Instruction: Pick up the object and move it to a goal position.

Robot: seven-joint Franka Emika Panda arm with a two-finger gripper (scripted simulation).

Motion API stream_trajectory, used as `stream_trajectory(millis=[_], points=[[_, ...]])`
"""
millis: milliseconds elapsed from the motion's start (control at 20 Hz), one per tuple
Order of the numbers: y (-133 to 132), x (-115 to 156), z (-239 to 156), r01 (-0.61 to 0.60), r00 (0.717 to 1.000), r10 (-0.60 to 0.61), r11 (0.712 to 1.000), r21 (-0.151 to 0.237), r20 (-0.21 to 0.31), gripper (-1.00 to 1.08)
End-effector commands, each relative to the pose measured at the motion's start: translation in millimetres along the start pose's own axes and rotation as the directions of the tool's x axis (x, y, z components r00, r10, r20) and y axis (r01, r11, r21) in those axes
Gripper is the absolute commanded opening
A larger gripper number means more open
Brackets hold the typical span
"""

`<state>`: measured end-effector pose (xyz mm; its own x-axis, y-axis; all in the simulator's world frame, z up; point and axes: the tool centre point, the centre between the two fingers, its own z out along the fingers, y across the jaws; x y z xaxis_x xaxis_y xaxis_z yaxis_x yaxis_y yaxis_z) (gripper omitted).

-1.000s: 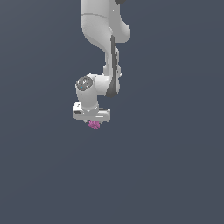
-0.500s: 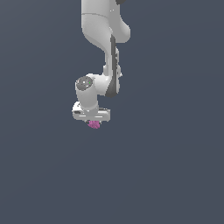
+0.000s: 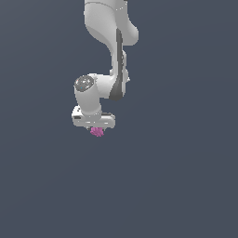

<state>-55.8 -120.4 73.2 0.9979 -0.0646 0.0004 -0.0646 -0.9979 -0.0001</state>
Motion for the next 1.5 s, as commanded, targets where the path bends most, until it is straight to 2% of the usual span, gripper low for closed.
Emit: stream_trajectory(millis=[0,750,1100,1450], points=[[3.4,8.5,-16.0,0.000,1.000,0.000,1.000,0.000,-0.001,-1.00],[28.0,73.9,-129.3,0.000,1.000,0.000,1.000,-0.001,0.000,-1.00],[34.0,91.2,-155.8,0.000,1.000,0.000,1.000,-0.001,0.000,-1.00],[36.0,97.5,-164.3,0.000,1.000,0.000,1.000,0.000,0.000,-1.00]])
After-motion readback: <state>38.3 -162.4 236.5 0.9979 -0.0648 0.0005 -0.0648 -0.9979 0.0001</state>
